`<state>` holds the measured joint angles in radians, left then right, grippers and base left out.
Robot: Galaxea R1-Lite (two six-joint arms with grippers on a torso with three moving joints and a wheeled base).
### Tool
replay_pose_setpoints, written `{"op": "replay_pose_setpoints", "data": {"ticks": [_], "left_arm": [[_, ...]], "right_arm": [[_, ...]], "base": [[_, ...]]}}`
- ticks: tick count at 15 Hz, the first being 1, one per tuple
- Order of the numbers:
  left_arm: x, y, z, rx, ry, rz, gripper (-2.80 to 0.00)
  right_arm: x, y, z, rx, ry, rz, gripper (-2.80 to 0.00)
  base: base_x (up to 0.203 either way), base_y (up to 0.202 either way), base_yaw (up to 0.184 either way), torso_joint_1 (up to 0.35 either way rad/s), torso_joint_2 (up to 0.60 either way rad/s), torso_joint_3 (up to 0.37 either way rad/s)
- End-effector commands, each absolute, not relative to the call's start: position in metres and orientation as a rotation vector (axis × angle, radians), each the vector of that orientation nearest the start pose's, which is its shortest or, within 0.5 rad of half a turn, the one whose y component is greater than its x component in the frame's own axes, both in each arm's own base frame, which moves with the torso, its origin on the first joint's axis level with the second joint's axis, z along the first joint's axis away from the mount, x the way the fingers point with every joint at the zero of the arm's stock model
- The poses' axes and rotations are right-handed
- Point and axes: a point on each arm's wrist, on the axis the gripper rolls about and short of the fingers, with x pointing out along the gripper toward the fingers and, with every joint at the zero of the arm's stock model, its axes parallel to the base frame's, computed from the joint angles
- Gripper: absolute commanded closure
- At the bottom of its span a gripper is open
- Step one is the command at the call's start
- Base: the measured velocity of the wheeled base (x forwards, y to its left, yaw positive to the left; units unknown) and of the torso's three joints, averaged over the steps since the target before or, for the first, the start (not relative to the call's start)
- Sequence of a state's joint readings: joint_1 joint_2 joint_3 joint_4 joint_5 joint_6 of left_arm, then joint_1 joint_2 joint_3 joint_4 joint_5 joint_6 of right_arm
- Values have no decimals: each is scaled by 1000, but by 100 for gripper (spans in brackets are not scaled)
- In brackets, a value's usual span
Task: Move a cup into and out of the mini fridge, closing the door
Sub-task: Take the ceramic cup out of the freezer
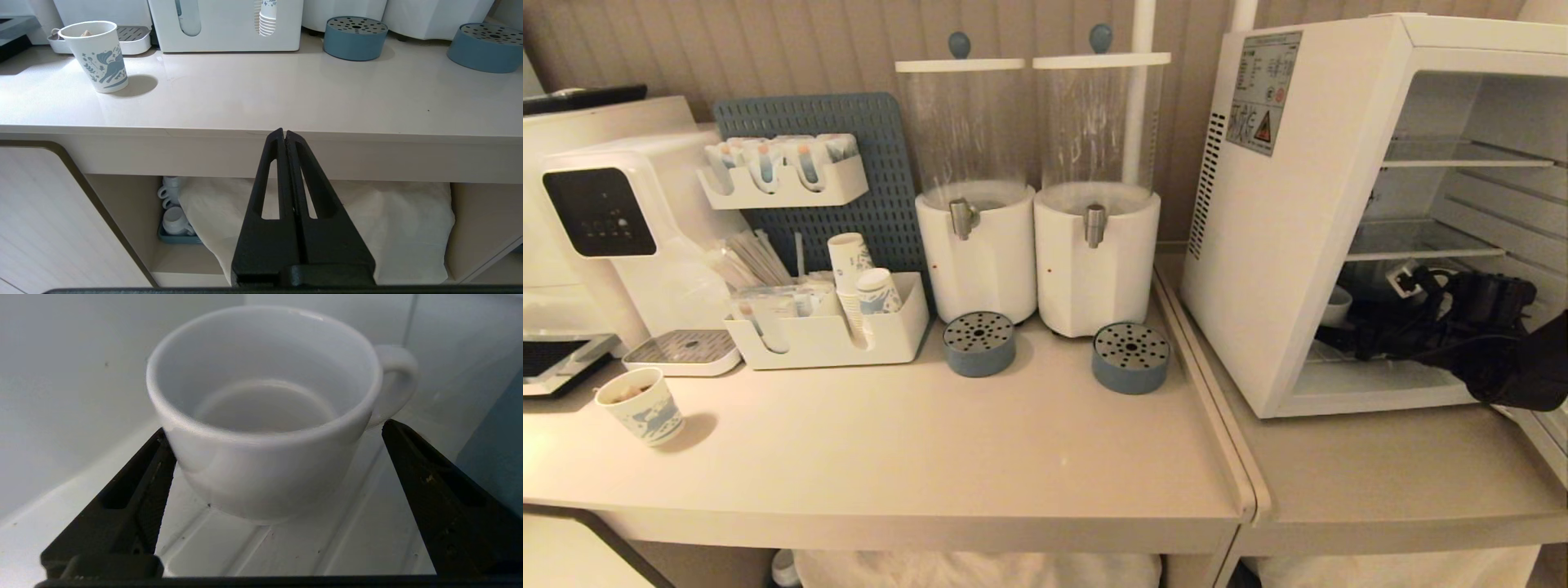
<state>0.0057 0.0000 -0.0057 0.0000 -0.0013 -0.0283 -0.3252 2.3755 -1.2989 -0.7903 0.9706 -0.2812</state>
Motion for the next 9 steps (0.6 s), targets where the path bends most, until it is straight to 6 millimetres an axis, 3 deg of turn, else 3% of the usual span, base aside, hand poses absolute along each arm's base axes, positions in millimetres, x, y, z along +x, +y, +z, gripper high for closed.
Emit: {"op": "replay_pose_setpoints", "data": {"ticks": [1, 9], "left_arm": [[-23, 0, 77, -29, -3, 5, 0], [-23, 0, 77, -29, -5, 5, 0]], "right_arm": [[439, -125, 65, -98, 134, 679, -280], [447, -118, 70, -102, 131, 697, -280]], "base": [[0, 0, 0, 0, 0, 0], [0, 0, 0, 0, 0, 0]]}}
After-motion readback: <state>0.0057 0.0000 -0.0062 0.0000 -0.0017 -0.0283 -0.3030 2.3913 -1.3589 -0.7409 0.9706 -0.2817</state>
